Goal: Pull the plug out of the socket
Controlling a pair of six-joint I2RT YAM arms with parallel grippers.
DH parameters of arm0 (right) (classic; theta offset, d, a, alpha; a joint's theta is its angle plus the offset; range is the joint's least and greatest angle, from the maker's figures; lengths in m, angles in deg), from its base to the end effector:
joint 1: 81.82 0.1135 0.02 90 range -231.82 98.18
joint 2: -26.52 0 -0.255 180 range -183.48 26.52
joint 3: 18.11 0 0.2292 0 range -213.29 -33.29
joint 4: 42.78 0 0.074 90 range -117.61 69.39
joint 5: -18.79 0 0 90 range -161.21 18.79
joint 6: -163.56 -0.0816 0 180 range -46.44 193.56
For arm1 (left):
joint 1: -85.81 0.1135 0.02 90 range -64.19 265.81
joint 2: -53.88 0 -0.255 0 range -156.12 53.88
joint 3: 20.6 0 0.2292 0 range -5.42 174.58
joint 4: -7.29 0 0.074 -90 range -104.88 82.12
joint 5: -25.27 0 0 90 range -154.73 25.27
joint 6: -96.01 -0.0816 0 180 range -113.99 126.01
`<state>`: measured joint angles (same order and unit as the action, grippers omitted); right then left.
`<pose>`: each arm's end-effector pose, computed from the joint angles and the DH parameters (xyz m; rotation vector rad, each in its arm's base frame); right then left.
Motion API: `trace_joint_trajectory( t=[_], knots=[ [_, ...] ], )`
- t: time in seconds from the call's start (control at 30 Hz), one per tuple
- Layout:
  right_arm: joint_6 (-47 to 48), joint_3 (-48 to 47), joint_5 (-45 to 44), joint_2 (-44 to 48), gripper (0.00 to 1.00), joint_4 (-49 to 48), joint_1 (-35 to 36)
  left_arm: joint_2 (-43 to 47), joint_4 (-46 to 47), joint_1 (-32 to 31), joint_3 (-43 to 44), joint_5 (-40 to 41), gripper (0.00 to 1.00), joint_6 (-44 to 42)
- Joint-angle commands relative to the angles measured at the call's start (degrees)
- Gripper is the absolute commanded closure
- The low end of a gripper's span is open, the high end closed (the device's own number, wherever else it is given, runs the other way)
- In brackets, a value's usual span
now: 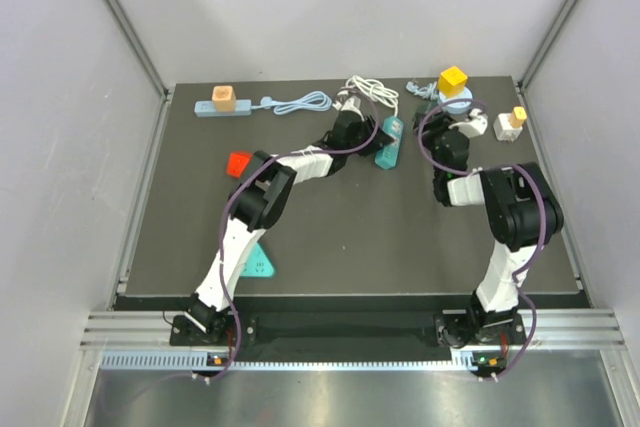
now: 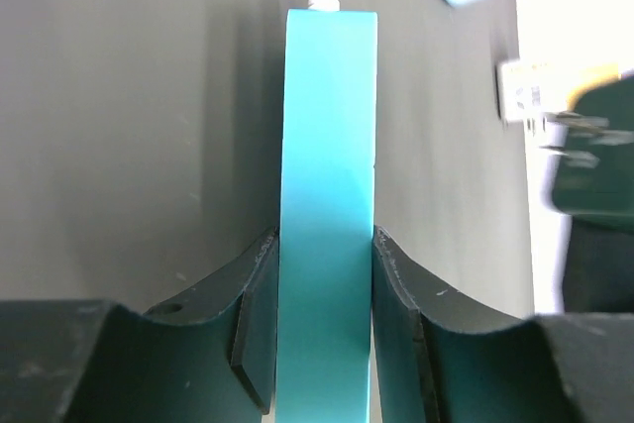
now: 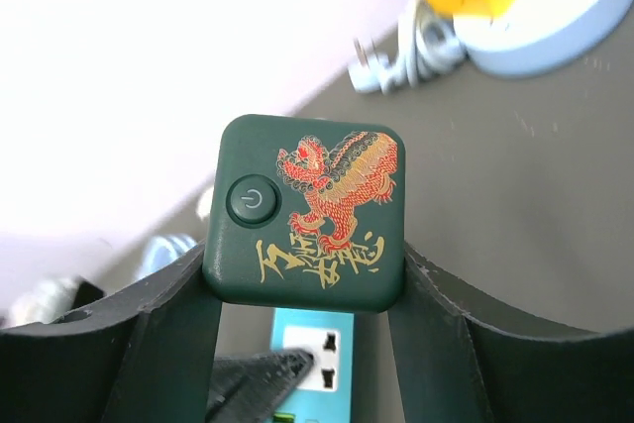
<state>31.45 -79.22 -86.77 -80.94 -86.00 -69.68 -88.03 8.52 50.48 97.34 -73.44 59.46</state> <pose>0.4026 0.0642 0.1826 0.6266 1.5236 0.5066 0.4601 -0.3413 0.1179 -0.2310 2.1404 -1.1175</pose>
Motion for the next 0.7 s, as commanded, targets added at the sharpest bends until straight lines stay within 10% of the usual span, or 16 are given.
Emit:
trace_joint_trajectory(
  t=[0.0, 0.27, 0.47, 0.6, 0.67],
  knots=[
    [-7.73, -0.12, 5.79, 3.48, 1.0, -6.93, -2.47, -3.11, -13.85, 2.72, -2.57, 9.94, 1.0, -2.21],
    [2.11, -6.53, 8.08, 2.52, 1.0, 4.06, -1.51, -1.98, -7.0, 3.25, -5.81, 2.3, 1.0, -5.45],
    [7.91, -9.35, 11.41, 4.1, 1.0, 12.76, -1.24, 3.12, -1.64, 3.16, -11.26, 3.09, 0.75, -9.15],
    [9.23, -9.44, 15.36, 4.98, 1.0, 14.88, -1.33, 4.35, 0.29, 3.16, -12.58, 1.68, 0.46, -11.35],
    [10.03, -10.4, 18.0, 4.54, 1.0, 16.37, -1.33, 5.93, 4.22, 3.25, -15.03, 1.24, 0.07, -12.31]
  ],
)
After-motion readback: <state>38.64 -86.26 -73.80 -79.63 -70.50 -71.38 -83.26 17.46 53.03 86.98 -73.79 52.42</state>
